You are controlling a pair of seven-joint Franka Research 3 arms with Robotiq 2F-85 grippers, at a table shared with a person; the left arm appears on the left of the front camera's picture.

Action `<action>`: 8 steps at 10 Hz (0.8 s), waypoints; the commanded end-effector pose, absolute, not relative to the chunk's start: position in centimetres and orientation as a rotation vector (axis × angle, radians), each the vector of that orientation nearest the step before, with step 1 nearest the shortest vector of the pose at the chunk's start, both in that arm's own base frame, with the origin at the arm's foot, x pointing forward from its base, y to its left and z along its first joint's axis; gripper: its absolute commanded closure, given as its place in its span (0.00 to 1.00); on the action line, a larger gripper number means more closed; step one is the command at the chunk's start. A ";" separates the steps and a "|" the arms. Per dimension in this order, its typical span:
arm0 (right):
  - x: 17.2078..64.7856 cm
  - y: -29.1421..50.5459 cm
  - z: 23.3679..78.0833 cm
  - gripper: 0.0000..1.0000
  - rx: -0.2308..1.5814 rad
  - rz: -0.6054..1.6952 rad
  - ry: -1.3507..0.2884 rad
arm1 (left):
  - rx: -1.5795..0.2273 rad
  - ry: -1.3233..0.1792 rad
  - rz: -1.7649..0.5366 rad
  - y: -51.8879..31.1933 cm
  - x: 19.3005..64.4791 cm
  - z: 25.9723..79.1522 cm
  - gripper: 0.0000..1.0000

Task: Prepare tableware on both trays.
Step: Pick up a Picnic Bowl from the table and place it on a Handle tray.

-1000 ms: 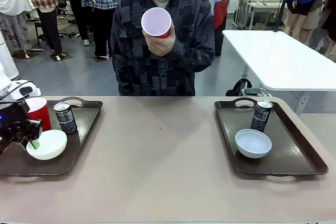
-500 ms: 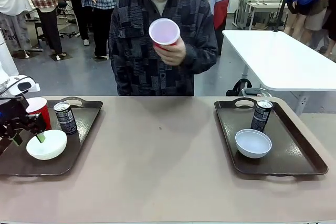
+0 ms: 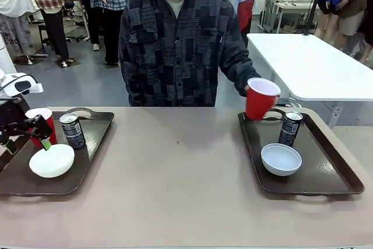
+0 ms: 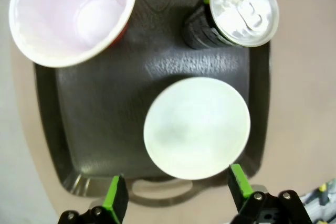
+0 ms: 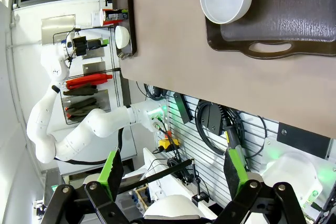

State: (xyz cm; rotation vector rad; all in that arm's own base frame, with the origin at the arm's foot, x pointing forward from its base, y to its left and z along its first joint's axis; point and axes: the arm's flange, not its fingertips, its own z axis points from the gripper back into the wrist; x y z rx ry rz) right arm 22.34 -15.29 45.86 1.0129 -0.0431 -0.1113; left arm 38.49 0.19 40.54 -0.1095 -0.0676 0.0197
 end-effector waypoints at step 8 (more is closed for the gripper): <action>22.4 -15.3 46.0 0.00 1.039 -0.098 -0.062 | -0.103 -0.065 -0.019 -0.9 36.4 43.7 0.00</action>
